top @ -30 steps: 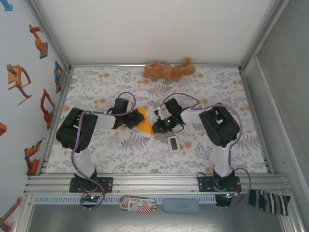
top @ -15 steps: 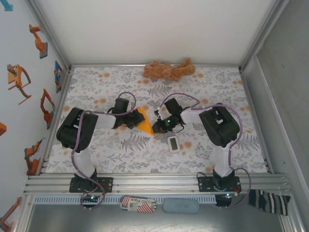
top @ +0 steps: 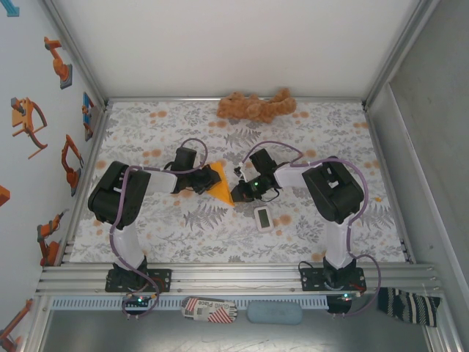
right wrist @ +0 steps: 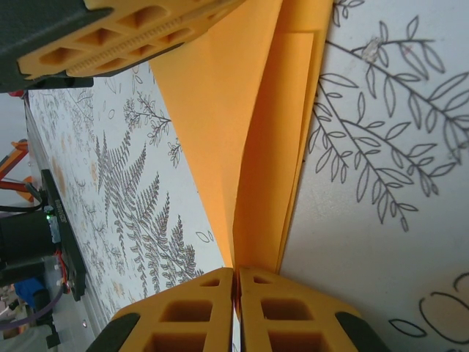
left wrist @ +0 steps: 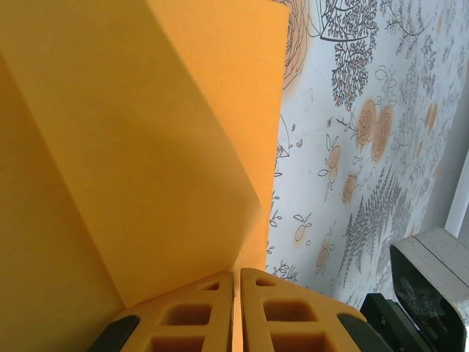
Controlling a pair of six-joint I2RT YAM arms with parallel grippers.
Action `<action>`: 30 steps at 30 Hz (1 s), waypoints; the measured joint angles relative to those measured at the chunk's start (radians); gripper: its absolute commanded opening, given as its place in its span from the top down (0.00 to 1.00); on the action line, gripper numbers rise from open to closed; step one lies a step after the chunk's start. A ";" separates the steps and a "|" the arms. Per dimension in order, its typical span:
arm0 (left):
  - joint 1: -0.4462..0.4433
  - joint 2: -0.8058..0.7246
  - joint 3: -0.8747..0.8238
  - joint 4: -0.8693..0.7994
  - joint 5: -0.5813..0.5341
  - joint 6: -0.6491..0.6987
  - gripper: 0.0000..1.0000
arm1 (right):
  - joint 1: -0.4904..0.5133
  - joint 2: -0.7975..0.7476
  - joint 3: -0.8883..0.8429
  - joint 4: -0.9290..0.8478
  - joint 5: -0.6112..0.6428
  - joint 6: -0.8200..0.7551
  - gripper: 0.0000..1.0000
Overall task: Fold a paper plane with a square sheet of paper (pick it up from the middle)
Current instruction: Fourth fold the wing at the center of the table.
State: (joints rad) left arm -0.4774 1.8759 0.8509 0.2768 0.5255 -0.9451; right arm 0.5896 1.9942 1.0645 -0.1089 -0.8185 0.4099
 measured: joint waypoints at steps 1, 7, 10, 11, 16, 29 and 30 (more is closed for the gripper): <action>0.000 0.000 0.000 0.000 0.000 0.002 0.87 | 0.000 0.000 0.000 0.000 0.000 0.000 0.88; 0.000 0.000 0.000 0.000 0.000 0.010 0.87 | 0.001 -0.017 0.000 0.002 0.013 0.016 0.79; 0.000 0.000 0.000 0.000 0.000 0.011 0.87 | -0.004 -0.042 -0.002 0.011 0.040 0.035 0.77; 0.000 0.000 0.000 0.000 0.000 0.011 0.87 | -0.005 -0.053 -0.002 0.015 0.052 0.039 0.76; 0.000 0.000 0.000 0.000 0.000 0.013 0.87 | -0.008 -0.084 0.006 0.022 0.100 0.053 0.71; 0.000 0.000 0.000 0.000 0.002 0.014 0.87 | 0.035 -0.021 0.167 -0.090 0.243 0.008 0.52; 0.000 0.000 0.000 0.000 0.003 0.014 0.87 | 0.040 -0.013 0.172 -0.100 0.253 0.004 0.52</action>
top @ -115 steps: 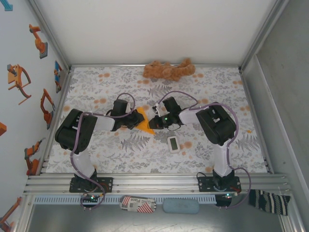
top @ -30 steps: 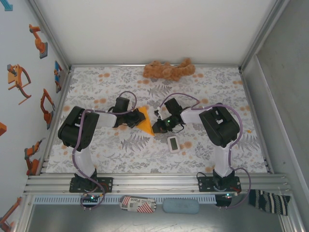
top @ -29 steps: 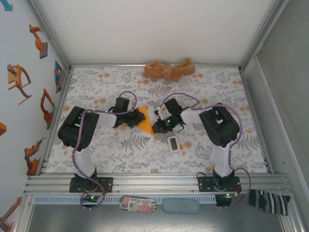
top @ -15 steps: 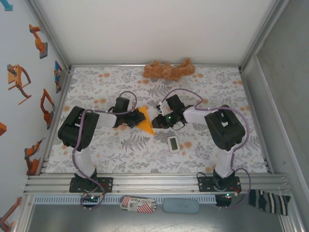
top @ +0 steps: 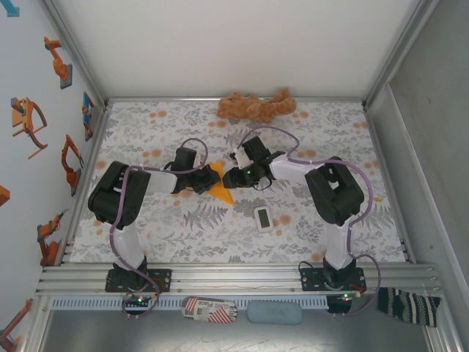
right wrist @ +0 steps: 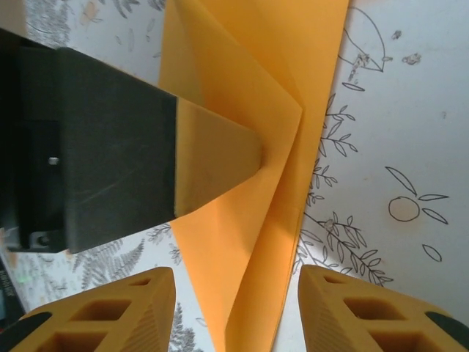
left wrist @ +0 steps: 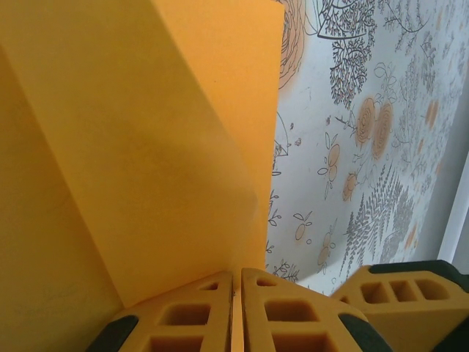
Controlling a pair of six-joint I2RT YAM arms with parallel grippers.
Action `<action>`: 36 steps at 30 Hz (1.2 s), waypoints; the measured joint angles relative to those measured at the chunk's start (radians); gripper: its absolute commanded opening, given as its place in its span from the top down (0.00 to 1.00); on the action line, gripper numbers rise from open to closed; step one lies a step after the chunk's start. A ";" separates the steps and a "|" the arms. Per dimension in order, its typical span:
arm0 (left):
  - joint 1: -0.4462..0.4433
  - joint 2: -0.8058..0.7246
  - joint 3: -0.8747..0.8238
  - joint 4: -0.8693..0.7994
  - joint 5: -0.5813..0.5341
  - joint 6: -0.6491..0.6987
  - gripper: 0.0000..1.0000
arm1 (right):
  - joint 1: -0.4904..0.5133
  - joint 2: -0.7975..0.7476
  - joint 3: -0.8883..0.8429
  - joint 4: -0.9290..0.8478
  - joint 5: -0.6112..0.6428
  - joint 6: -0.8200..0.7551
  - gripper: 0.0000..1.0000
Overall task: Fold a paper plane with a square sheet of paper (pick it up from the middle)
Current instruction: Fourth fold the wing at the center of the table.
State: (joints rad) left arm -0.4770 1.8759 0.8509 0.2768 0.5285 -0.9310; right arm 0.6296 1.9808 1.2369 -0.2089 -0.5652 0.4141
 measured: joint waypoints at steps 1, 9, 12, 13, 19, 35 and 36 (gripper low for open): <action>0.000 0.000 0.000 0.000 0.000 0.000 0.87 | 0.003 0.004 0.002 -0.009 0.009 -0.005 0.52; 0.000 -0.001 0.000 0.000 0.005 0.000 0.87 | 0.023 0.031 0.035 -0.079 0.066 -0.038 0.54; 0.000 -0.003 0.000 0.000 0.009 0.000 0.87 | 0.029 0.037 0.051 -0.102 0.088 -0.048 0.58; 0.000 -0.005 0.000 0.000 0.011 0.000 0.87 | 0.030 0.040 0.055 -0.108 0.093 -0.049 0.59; 0.000 -0.010 0.000 0.008 0.022 0.000 0.86 | 0.030 0.049 0.068 -0.126 0.108 -0.049 0.64; 0.000 -0.010 0.021 0.019 0.034 -0.001 0.86 | 0.029 0.053 0.068 -0.127 0.118 -0.049 0.69; 0.000 -0.010 0.024 0.019 0.034 -0.001 0.86 | 0.029 0.053 0.068 -0.127 0.118 -0.049 0.69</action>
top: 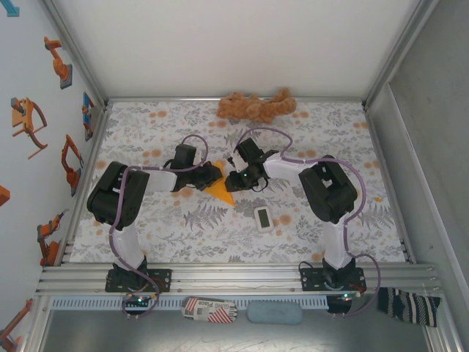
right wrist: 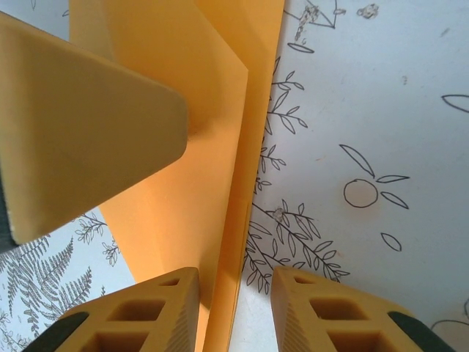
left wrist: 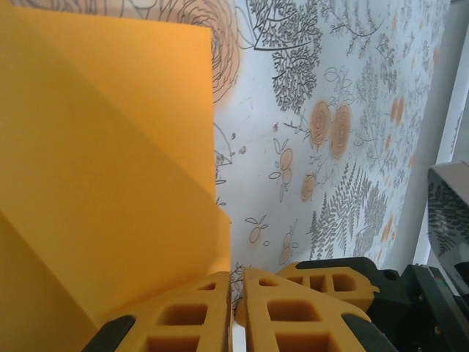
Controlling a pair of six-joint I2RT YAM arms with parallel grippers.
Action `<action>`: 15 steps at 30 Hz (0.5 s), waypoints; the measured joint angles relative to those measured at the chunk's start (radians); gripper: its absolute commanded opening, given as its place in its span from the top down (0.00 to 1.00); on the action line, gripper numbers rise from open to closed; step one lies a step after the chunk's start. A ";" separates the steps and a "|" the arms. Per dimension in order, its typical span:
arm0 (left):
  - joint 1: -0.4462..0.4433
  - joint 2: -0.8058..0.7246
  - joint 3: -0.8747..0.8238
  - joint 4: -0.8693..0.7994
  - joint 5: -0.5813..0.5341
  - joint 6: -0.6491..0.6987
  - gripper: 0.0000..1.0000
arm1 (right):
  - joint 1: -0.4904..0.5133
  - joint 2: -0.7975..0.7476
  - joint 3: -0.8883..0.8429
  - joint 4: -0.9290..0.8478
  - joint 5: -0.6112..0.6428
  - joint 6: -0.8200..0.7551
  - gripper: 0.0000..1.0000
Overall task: Fold a paper plane with a square sheet of paper (pick it up from the middle)
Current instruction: Fourth fold the wing at the center of the table.
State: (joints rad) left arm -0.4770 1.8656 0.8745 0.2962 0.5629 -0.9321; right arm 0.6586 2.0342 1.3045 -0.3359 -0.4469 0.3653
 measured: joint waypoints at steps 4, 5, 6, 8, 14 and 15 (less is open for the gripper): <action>0.000 0.000 0.003 0.002 0.000 0.000 0.86 | -0.001 0.000 0.000 0.000 0.001 0.000 0.70; 0.000 0.000 0.003 0.002 0.000 0.000 0.86 | -0.001 0.000 0.000 0.000 0.001 0.000 0.70; 0.000 0.002 0.004 0.002 0.002 0.000 0.86 | -0.001 0.000 0.000 -0.001 0.002 0.000 0.70; 0.000 0.005 0.008 0.002 0.003 0.000 0.86 | -0.001 0.000 0.000 -0.001 0.003 0.000 0.70; 0.000 0.010 0.014 0.003 0.005 0.000 0.86 | -0.001 0.000 0.000 -0.002 0.005 0.000 0.71; 0.000 0.010 0.014 0.003 0.006 -0.001 0.86 | -0.001 0.000 0.000 -0.003 0.005 0.000 0.71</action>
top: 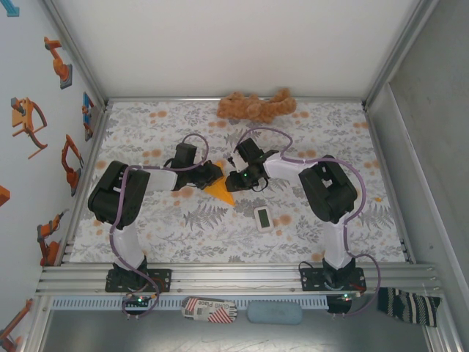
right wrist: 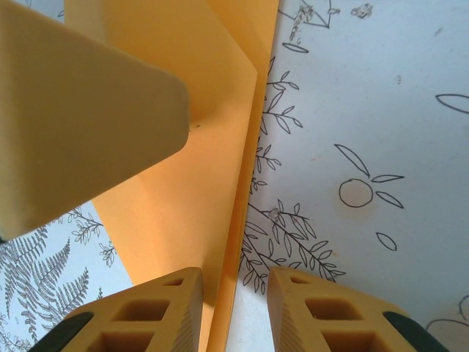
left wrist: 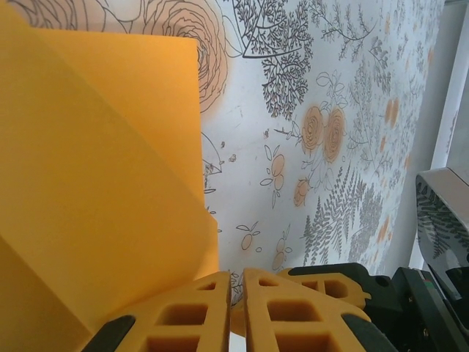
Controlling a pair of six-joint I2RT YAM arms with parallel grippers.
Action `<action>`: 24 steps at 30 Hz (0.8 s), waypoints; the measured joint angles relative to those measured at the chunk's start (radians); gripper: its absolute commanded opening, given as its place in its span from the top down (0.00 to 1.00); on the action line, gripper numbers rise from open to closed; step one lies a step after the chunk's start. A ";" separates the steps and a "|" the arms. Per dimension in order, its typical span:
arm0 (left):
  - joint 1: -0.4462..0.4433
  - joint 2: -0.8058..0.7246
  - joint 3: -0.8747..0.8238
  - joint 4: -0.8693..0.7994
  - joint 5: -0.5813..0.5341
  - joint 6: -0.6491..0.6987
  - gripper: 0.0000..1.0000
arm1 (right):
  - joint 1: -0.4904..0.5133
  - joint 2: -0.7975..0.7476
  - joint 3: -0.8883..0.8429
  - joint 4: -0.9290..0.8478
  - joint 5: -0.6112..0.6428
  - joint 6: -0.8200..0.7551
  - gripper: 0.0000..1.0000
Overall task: Fold a paper plane with a square sheet of paper (pick it up from the middle)
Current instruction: Fourth fold the wing at the center of the table.
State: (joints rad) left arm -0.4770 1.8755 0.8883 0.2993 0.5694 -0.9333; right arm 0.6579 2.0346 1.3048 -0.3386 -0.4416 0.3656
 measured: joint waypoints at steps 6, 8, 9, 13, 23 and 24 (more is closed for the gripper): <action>0.000 -0.014 0.000 -0.002 0.000 -0.002 0.86 | 0.000 0.000 0.002 -0.002 0.002 0.000 0.70; 0.000 -0.033 -0.002 -0.010 -0.002 -0.002 0.86 | 0.000 0.000 0.002 -0.002 0.002 0.000 0.71; 0.000 -0.046 -0.005 -0.011 -0.003 -0.002 0.86 | 0.000 0.001 0.002 -0.002 0.002 0.000 0.71; 0.000 -0.071 -0.021 -0.019 -0.007 -0.002 0.86 | 0.000 0.002 0.005 -0.006 0.002 0.000 0.71; -0.001 -0.044 -0.036 -0.031 -0.008 -0.002 0.87 | 0.000 0.006 0.013 -0.015 0.002 0.000 0.71; -0.001 -0.037 -0.036 -0.031 -0.008 -0.002 0.87 | 0.000 0.006 0.013 -0.016 0.002 0.000 0.71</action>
State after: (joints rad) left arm -0.4782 1.8389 0.8524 0.2687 0.5610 -0.9352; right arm 0.6579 2.0411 1.3178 -0.3542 -0.4400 0.3656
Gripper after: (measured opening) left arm 0.133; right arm 0.294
